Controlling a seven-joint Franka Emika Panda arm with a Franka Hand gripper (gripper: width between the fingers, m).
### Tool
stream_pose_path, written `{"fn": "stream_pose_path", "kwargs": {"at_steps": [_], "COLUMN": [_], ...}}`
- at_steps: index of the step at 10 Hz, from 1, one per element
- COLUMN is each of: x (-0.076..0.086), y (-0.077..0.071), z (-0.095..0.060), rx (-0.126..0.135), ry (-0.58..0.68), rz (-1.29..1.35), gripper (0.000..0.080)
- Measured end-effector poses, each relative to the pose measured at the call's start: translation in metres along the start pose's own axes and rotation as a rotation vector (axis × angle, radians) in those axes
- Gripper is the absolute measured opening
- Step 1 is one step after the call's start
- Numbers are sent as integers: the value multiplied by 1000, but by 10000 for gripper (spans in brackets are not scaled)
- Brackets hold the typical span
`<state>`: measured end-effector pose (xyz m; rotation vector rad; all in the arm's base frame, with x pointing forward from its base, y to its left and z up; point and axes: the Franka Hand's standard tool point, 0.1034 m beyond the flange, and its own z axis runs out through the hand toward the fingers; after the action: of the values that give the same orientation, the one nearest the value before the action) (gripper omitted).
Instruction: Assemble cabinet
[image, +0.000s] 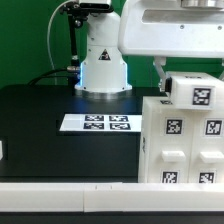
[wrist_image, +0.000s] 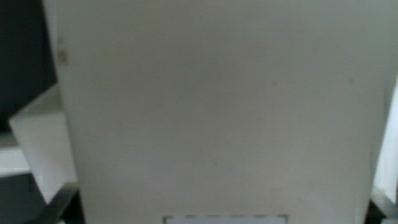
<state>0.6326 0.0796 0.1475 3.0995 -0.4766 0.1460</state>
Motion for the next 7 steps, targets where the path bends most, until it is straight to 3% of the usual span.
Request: {"fn": "stream_pose_path", "kwargs": {"at_steps": [1, 3, 7], "x": [-1, 1, 1], "y": [-4, -4, -3], "z": [-2, -2, -2], "rx": [-3, 24, 44], "ry": [7, 21, 1], "rz": [160, 479, 705], "gripper": [537, 537, 537]}}
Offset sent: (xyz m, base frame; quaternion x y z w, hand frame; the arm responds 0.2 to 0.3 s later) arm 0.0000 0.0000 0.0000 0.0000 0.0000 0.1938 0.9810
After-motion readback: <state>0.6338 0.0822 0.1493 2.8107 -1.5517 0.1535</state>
